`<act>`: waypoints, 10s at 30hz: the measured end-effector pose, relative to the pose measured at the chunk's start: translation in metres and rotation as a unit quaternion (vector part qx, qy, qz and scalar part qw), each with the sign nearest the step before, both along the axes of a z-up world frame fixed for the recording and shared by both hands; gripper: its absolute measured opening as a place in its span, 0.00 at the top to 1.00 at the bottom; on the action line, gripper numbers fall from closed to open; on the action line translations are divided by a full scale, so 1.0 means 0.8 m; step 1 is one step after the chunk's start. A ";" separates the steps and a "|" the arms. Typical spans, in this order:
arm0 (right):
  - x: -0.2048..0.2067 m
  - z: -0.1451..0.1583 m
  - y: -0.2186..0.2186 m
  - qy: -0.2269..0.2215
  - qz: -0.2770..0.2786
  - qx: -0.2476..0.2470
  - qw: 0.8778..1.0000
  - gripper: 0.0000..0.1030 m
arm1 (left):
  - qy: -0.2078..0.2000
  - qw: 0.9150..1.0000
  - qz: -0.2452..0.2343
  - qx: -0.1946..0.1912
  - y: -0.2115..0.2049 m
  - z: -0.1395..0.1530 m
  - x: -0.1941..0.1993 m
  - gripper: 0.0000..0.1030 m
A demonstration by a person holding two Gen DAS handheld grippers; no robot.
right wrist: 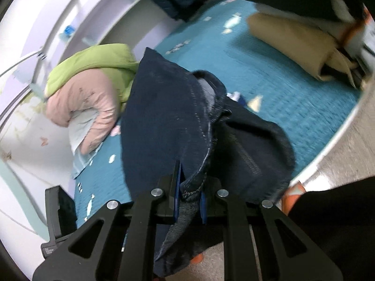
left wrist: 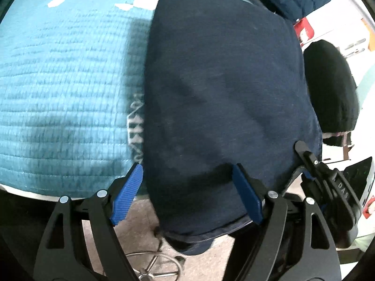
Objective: Fold large clothes
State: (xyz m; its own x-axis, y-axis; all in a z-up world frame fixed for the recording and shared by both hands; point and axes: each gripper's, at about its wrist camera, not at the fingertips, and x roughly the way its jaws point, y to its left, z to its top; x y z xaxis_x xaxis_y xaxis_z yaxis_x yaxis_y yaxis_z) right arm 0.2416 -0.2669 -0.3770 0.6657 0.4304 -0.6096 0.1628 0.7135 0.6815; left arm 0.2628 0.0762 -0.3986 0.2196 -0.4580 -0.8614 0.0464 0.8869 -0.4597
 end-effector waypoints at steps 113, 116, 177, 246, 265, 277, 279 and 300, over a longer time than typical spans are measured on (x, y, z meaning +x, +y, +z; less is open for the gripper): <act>-0.028 -0.148 -0.123 0.209 0.002 0.162 0.964 0.26 | -0.001 0.999 -0.021 0.032 -0.088 -0.049 -0.001 0.10; -0.028 -0.166 -0.128 0.212 -0.003 0.209 0.955 0.26 | 0.000 0.999 -0.018 0.031 -0.087 -0.049 -0.001 0.10; -0.039 -0.097 -0.252 0.176 -0.051 0.138 0.973 0.91 | 0.080 0.970 -0.223 0.051 -0.217 -0.030 0.252 0.10; -0.007 -0.100 -0.270 0.184 -0.038 0.142 0.972 0.87 | 0.124 0.947 -0.296 -0.018 -0.262 -0.061 0.240 0.07; 0.006 -0.026 -0.188 0.147 0.015 -0.033 0.988 0.86 | -0.042 0.950 -0.309 -0.013 -0.253 0.008 0.178 0.60; 0.007 0.065 -0.135 0.056 0.058 -0.016 0.997 0.86 | -0.097 0.960 -0.262 -0.026 -0.200 0.119 0.163 0.62; 0.010 0.097 -0.129 0.031 0.065 -0.014 0.997 0.86 | -0.119 0.958 -0.260 -0.024 -0.195 0.160 0.161 0.62; -0.014 0.320 -0.338 -0.160 -0.094 -0.042 0.982 0.86 | -0.279 0.881 -0.382 -0.004 -0.524 0.481 0.216 0.61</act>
State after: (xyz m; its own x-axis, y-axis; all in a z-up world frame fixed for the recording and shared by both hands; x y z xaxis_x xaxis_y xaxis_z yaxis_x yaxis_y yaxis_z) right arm 0.2304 -0.5374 -0.1214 0.8918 0.2387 -0.3843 0.0841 0.7471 0.6593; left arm 0.4358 -0.3431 -0.0138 0.2329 -0.6619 -0.7125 0.8494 0.4952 -0.1824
